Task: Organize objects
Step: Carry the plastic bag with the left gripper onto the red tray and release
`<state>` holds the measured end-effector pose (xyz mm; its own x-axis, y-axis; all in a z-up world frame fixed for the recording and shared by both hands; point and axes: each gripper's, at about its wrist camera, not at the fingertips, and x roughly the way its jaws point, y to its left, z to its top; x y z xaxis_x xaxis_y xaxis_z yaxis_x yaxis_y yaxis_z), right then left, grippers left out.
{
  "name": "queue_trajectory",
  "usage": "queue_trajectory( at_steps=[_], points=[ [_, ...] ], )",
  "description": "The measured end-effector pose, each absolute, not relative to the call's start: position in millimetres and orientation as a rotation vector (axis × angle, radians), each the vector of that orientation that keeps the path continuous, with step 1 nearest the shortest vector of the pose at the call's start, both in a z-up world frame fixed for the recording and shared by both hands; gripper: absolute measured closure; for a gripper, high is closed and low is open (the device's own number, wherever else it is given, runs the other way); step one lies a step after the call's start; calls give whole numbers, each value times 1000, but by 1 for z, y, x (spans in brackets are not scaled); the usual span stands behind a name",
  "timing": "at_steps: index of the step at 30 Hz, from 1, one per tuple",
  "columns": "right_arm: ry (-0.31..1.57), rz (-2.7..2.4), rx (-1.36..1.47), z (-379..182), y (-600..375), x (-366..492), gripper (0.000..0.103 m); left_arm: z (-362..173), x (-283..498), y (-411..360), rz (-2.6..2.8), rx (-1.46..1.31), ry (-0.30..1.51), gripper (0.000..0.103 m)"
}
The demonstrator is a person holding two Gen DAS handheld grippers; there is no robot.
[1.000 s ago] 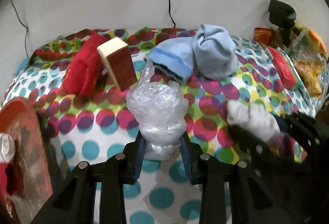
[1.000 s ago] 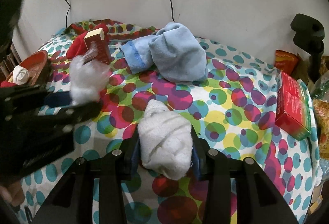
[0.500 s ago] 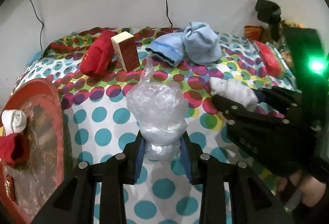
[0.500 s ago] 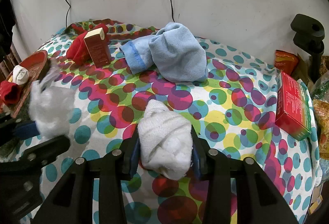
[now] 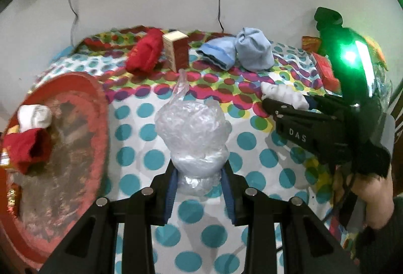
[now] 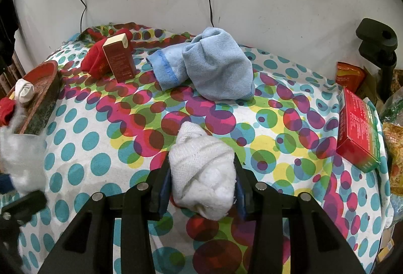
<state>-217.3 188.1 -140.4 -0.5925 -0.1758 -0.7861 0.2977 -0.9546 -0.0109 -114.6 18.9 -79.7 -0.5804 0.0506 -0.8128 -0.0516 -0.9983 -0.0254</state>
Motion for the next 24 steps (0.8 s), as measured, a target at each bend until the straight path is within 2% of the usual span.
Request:
queue_trajectory(
  at_steps=[14,24],
  points=[
    [214,-2582,1252,-141,192,-220,64,-48,-85,-6,2793,-1349,-65,70],
    [220,-2584,1252,-141,190,-220,64,-39,-66,-71,2907,-1369,-200,70]
  ],
)
